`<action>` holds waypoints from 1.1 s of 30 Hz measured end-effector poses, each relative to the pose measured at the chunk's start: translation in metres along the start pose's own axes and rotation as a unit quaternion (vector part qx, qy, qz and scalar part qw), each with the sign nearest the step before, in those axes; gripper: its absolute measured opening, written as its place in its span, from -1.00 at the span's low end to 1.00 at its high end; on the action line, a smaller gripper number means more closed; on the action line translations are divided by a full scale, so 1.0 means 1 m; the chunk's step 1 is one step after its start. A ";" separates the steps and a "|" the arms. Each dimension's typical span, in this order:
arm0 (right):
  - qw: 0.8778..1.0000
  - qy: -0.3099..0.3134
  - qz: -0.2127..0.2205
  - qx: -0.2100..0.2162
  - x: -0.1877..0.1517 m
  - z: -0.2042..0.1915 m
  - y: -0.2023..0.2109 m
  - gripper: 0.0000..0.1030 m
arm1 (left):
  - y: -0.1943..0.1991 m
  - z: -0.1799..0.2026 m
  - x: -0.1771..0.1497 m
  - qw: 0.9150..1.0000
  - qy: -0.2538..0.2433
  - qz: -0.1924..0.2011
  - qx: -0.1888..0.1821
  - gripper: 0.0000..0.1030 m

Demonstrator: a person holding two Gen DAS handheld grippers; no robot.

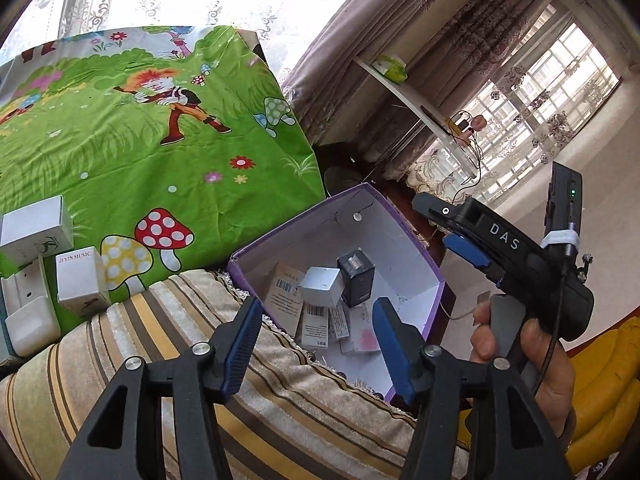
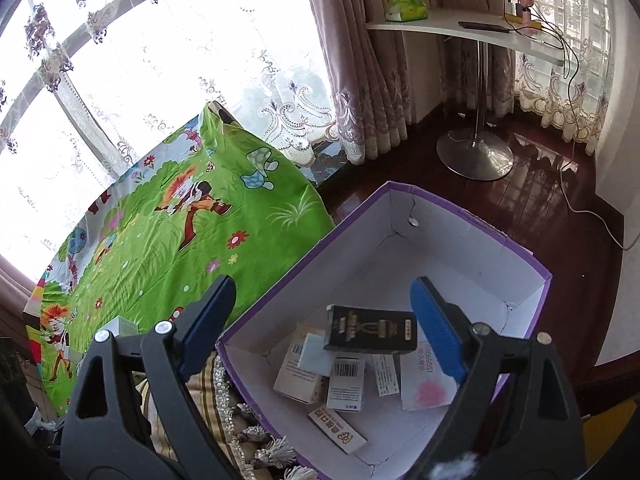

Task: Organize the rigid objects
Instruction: 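Carry both held boxes over the purple box and open both tools to drop them, then move both open tools back to the boxes on the bed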

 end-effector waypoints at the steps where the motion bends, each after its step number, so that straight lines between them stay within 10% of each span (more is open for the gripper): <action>1: 1.000 0.003 0.002 -0.003 -0.001 -0.001 0.001 0.76 | 0.001 0.000 0.000 1.000 0.000 0.003 0.003 0.14; 19: 0.997 0.073 -0.001 0.006 -0.011 -0.058 0.011 0.77 | 0.037 -0.023 -0.008 0.998 0.019 0.048 0.023 0.14; 33: 0.987 0.146 -0.038 0.061 -0.036 -0.135 0.001 0.77 | 0.090 -0.118 -0.028 0.984 0.135 0.090 0.071 0.14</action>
Point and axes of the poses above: each gripper's, at about its wrist camera, not at the fingertips, and y roughly against the way its jaws point, z to its right, x to its top, the point moved 3 cm from there along -y, roughly the way its jaws point, and after that the axes turned 10 degrees about -z, right-handed, at the moved point
